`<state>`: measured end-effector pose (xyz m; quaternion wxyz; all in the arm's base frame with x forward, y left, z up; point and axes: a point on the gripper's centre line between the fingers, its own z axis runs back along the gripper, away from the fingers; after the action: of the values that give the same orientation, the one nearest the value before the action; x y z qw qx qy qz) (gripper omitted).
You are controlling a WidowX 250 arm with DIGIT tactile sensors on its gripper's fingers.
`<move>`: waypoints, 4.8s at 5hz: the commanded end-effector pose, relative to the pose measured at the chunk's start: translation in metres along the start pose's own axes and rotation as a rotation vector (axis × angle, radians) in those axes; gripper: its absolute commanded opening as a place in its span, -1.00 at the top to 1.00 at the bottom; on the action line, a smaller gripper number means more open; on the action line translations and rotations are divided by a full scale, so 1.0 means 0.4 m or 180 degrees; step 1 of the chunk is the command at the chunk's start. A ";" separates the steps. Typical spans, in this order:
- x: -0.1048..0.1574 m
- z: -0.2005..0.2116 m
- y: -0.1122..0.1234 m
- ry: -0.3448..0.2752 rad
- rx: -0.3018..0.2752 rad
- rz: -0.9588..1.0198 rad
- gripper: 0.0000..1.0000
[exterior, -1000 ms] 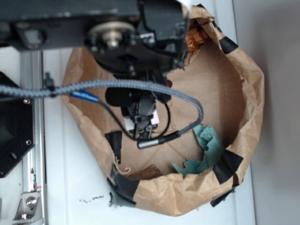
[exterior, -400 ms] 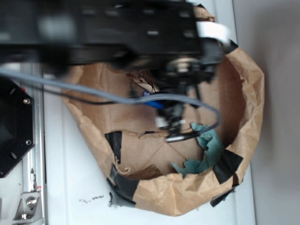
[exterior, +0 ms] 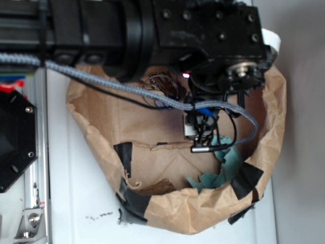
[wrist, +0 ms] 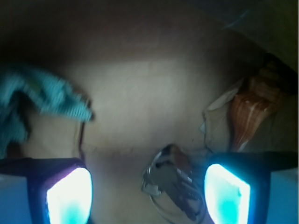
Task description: Grab the silver keys.
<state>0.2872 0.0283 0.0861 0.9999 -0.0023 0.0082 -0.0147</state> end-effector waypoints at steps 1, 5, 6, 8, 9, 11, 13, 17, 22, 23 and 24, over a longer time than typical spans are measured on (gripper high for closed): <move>-0.026 -0.005 0.057 0.0127 0.0354 -0.0106 -1.00; -0.064 -0.022 0.065 0.0043 0.0267 -0.0342 -1.00; -0.064 -0.022 0.065 0.0043 0.0267 -0.0342 -1.00; -0.108 -0.052 0.082 0.0067 0.0231 -0.0524 -1.00; -0.130 -0.072 0.109 0.0013 0.0041 -0.0729 -1.00; -0.106 -0.093 0.115 -0.0044 -0.0002 -0.0728 -1.00; -0.070 -0.105 0.085 0.0023 -0.0004 -0.0666 -1.00; -0.065 -0.145 0.054 -0.0138 -0.0085 -0.0445 -1.00; -0.059 -0.145 0.053 -0.0112 -0.0053 -0.0400 1.00; -0.057 -0.122 0.056 -0.0034 -0.0009 -0.0398 1.00; -0.062 -0.020 0.030 0.0100 0.0143 -0.0124 1.00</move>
<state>0.2526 0.0398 0.0616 0.9977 0.0089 0.0610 -0.0272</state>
